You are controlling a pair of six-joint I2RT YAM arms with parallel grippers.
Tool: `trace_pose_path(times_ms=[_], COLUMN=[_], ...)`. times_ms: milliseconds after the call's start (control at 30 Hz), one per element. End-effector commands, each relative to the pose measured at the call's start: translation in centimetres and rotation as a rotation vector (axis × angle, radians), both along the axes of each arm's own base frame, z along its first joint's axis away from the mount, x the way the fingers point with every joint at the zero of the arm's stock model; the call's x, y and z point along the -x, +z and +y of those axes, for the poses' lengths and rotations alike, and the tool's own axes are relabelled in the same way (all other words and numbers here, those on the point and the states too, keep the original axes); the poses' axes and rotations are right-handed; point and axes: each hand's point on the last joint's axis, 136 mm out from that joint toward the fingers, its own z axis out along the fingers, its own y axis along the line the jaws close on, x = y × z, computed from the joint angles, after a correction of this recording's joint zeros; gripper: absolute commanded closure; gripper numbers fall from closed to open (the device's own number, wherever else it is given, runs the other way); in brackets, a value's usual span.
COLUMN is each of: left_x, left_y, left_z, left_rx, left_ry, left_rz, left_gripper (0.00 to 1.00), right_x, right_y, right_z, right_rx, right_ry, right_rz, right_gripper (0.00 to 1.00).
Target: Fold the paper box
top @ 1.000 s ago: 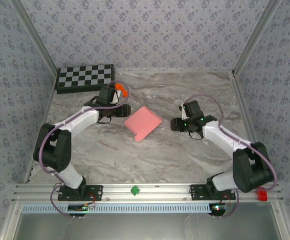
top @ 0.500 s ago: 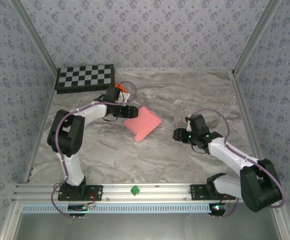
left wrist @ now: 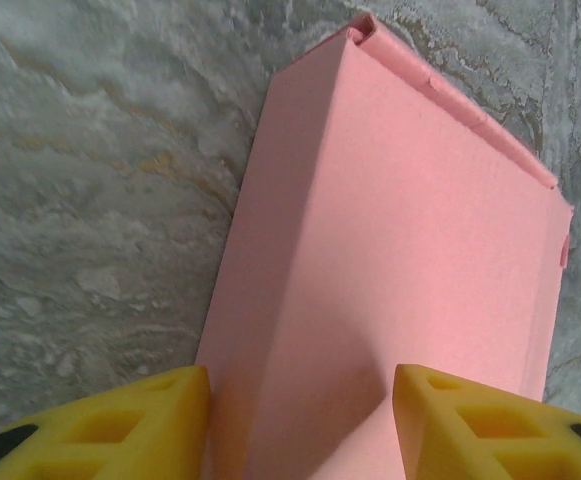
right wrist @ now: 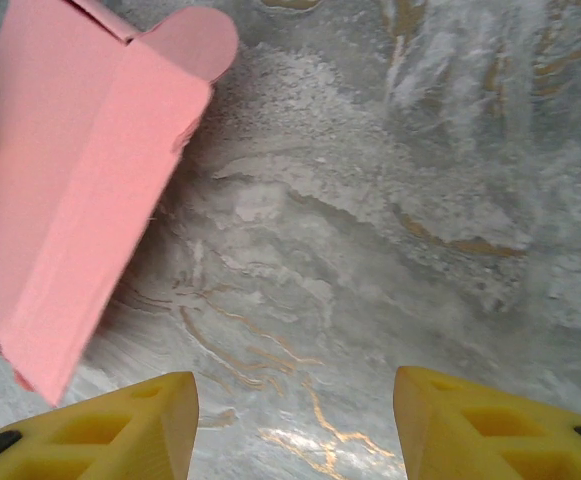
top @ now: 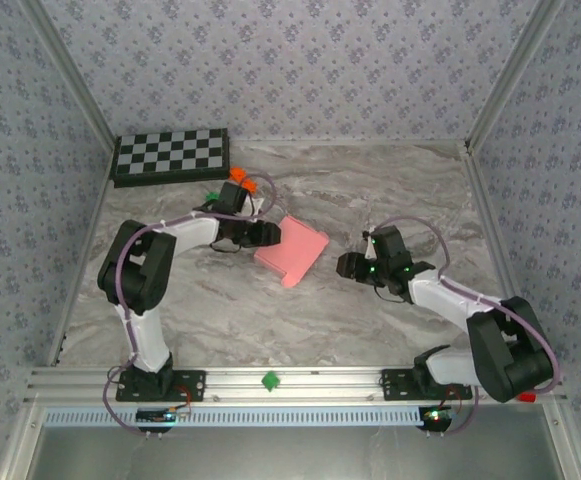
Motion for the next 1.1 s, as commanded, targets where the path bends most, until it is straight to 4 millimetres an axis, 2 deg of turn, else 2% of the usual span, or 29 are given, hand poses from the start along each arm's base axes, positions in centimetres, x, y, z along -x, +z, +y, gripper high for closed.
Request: trace_pose_path(times_ms=[0, 200, 433, 600, 833, 1000, 1067], left_x=[0.4, 1.5, 1.7, 1.6, 1.5, 1.6, 1.6], left_y=[1.6, 1.9, 2.9, 2.7, 2.1, 1.6, 1.2], left_z=[-0.5, -0.8, -0.4, -0.3, -0.8, -0.9, -0.8], left_rx=[0.029, 0.047, 0.056, 0.054, 0.083, 0.077, 0.07], left_ry=[0.056, 0.106, 0.126, 0.127, 0.125, 0.126, 0.129], left_rz=[0.006, 0.034, -0.011, -0.018, 0.003, 0.02, 0.028], left_gripper=[0.5, 0.53, 0.49, 0.49, 0.54, 0.66, 0.67], right_x=[-0.5, -0.8, -1.2, -2.0, -3.0, -3.1, -3.2], right_y=[0.6, 0.4, 0.5, 0.3, 0.1, -0.1, -0.2], right_z=[1.5, 2.9, 4.4, 5.5, 8.2, 9.5, 9.7], right_rx=[-0.09, -0.136, -0.167, -0.229, -0.281, -0.287, -0.292], right_ry=[0.004, 0.029, 0.069, 0.046, 0.069, 0.081, 0.083], right_rz=[-0.009, 0.005, 0.0, 0.006, 0.002, 0.0, -0.001], right_gripper=[0.44, 0.44, 0.41, 0.4, 0.41, 0.41, 0.41])
